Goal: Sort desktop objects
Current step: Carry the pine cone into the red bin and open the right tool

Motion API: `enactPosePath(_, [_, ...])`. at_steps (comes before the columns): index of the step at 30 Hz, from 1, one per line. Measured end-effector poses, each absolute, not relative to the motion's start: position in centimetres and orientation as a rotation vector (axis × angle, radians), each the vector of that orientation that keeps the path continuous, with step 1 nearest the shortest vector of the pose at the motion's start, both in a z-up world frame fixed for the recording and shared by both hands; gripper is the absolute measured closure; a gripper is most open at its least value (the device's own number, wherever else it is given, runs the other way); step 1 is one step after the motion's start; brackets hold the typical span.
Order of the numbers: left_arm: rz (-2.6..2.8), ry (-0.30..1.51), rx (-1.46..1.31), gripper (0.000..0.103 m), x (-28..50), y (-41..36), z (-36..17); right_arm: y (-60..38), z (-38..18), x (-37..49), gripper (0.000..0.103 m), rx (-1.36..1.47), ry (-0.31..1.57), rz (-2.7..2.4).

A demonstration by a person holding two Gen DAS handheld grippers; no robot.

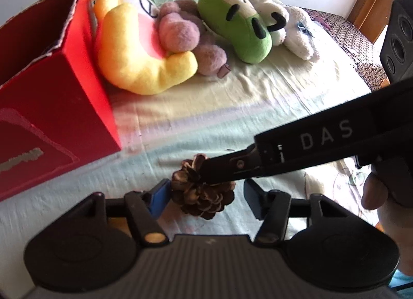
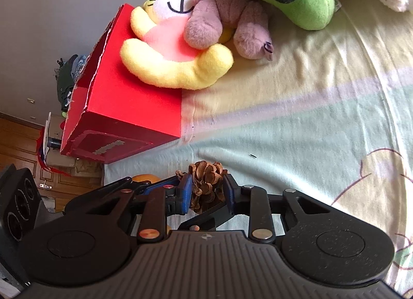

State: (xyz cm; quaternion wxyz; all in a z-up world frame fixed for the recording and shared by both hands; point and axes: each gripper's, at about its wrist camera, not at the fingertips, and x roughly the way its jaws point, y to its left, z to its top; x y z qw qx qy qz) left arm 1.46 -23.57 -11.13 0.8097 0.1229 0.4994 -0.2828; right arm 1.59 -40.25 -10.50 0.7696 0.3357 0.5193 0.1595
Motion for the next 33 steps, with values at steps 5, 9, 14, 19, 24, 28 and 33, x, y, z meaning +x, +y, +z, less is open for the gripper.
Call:
enactPosePath(5, [-0.666, 1.023, 0.256, 0.044, 0.4, -24.7, -9.6, -41.8, -8.1, 0.3, 0.073, 0.735, 1.061, 0.308])
enactPosePath(9, [-0.705, 0.963, 0.233, 0.044, 0.4, -25.3, -7.0, -42.5, -5.1, 0.1, 0.073, 0.727, 0.985, 0.299])
enactPosePath(14, [-0.713, 0.858, 0.22, 0.044, 1.6, -24.8, -2.5, -41.2, -0.2, 2.4, 0.073, 0.647, 0.882, 0.355])
enactPosePath(19, [-0.703, 0.795, 0.205, 0.044, 4.3, -21.9, 1.6, -37.2, 3.8, 6.0, 0.072, 0.521, 0.821, 0.429])
enactPosePath(24, [-0.674, 0.794, 0.171, 0.044, 8.4, -17.6, 4.1, -32.4, 4.3, 10.1, 0.072, 0.422, 0.868, 0.471])
enactPosePath(28, [-0.668, 0.835, 0.137, 0.044, 11.3, -14.6, 3.4, -29.5, 3.4, 13.3, 0.073, 0.371, 0.941, 0.461])
enactPosePath(33, [-0.705, 0.947, 0.044, 0.044, 14.5, -11.8, 0.9, -26.1, 2.6, 16.0, 0.074, 0.229, 1.051, 0.424])
